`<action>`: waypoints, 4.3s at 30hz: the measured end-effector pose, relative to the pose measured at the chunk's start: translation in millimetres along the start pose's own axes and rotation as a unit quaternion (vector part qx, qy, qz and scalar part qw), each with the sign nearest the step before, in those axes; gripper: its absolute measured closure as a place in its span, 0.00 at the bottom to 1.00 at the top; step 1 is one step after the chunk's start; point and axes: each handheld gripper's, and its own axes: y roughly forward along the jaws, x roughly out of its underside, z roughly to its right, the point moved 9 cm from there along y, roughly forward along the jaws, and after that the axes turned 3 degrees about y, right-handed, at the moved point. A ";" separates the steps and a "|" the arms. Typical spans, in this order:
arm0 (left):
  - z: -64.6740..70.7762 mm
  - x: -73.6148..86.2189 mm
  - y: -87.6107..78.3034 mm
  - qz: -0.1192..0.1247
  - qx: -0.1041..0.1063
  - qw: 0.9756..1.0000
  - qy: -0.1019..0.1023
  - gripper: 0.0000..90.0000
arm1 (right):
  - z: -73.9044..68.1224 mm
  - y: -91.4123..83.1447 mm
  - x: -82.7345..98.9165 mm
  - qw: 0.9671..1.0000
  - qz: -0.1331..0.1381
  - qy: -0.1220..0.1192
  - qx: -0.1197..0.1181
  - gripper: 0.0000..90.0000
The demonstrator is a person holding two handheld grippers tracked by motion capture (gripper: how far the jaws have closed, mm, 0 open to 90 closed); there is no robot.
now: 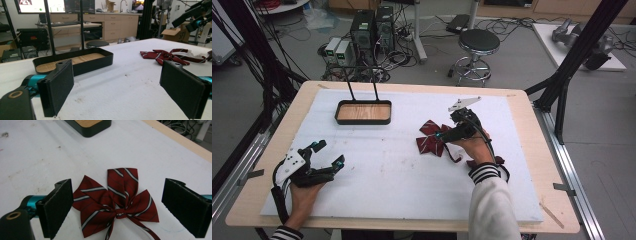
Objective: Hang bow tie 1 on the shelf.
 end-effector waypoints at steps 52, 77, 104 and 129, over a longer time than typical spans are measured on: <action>-0.2 -0.1 0.0 0.001 -0.001 1.000 -0.001 0.14 | 17.5 53.4 43.2 0.987 -0.160 0.000 -0.004 0.31; -0.3 -0.1 0.1 0.001 -0.001 1.000 -0.001 0.14 | 16.8 57.9 50.4 0.983 -0.182 0.020 -0.027 0.67; -0.1 -0.1 0.0 0.001 -0.001 1.000 -0.001 0.14 | 15.3 52.5 44.5 0.984 -0.176 0.011 -0.011 0.74; -0.2 0.2 0.2 -0.001 -0.001 1.000 0.000 0.14 | 9.3 32.0 1.6 0.999 -0.033 0.034 -0.011 0.74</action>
